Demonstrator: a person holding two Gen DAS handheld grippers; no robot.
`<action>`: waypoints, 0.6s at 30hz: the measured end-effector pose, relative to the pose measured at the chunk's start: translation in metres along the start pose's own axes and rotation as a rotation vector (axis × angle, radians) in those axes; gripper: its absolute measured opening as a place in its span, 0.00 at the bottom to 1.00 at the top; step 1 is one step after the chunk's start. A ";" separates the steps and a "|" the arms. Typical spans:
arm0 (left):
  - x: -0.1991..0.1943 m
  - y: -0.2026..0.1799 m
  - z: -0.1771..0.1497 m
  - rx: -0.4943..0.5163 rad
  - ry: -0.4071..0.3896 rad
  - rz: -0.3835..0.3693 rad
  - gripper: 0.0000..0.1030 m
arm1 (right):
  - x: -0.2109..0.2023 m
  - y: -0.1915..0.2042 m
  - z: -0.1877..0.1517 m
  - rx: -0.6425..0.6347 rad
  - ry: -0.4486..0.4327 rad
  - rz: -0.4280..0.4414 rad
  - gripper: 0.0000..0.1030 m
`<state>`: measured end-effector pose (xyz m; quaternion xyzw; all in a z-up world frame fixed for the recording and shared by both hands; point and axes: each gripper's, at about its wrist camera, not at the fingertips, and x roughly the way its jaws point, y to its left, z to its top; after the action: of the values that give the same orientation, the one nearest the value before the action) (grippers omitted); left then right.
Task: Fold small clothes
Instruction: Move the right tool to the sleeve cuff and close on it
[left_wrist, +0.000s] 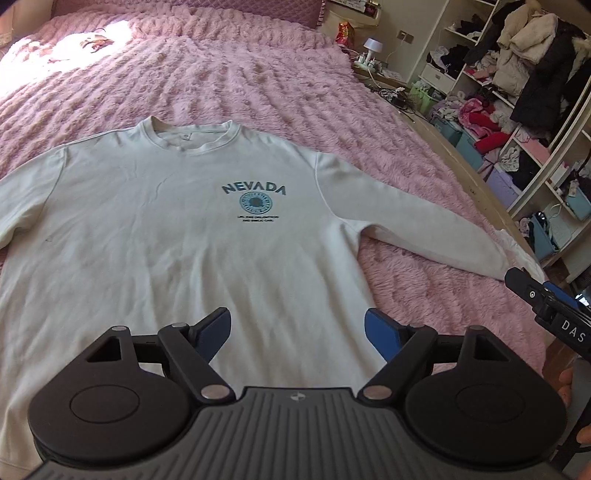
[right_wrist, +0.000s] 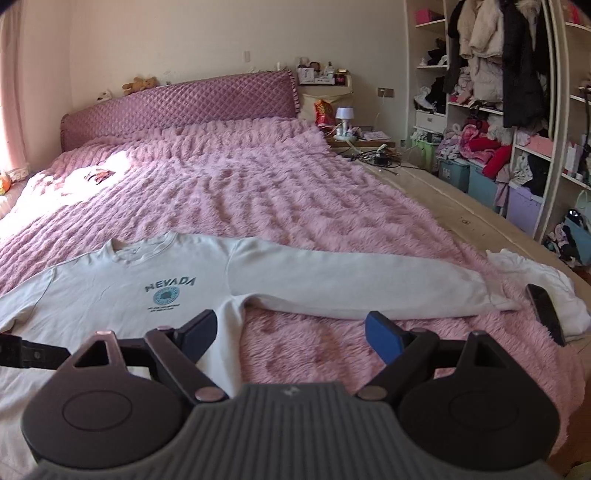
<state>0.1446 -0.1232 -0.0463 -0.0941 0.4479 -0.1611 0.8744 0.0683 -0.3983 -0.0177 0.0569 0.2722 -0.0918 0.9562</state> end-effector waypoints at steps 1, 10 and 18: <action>0.012 -0.003 0.005 -0.014 0.009 -0.029 0.93 | 0.007 -0.015 0.001 0.021 -0.013 -0.036 0.81; 0.110 -0.046 0.036 0.028 0.124 -0.048 0.93 | 0.112 -0.160 0.004 0.140 0.082 -0.379 0.71; 0.159 -0.065 0.045 0.054 0.176 -0.036 0.93 | 0.161 -0.247 -0.015 0.528 0.002 -0.283 0.61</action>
<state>0.2552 -0.2409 -0.1195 -0.0639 0.5166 -0.1968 0.8309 0.1440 -0.6600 -0.1303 0.2652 0.2451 -0.2919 0.8857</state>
